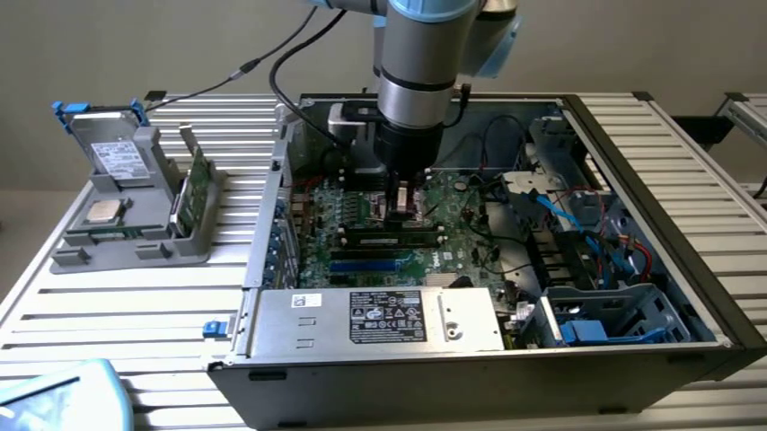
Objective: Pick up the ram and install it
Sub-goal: 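Press down the ram until it locks into place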
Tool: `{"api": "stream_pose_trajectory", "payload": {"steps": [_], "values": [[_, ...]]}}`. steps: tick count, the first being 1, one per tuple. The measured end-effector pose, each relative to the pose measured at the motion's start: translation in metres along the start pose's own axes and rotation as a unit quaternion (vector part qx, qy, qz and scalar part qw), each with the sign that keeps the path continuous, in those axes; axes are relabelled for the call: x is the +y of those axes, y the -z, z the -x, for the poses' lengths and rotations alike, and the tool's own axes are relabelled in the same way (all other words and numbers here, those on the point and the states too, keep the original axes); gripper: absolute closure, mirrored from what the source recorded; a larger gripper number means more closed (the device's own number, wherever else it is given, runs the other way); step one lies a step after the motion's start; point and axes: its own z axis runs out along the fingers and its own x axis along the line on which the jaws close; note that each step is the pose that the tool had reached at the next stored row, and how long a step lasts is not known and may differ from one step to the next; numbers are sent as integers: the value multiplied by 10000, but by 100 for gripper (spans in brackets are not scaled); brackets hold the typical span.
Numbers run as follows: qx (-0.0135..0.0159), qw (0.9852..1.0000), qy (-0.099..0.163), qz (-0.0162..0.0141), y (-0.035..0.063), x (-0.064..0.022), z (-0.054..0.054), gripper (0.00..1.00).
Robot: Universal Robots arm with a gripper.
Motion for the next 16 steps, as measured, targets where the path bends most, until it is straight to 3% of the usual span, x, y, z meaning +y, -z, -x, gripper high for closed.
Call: {"api": "stream_pose_trajectory", "payload": {"steps": [6, 16], "values": [[-32, 9989, -467, 13, 0, 0, 0, 89], [-70, 9946, -1038, 29, 0, 0, -1, 89]]}}
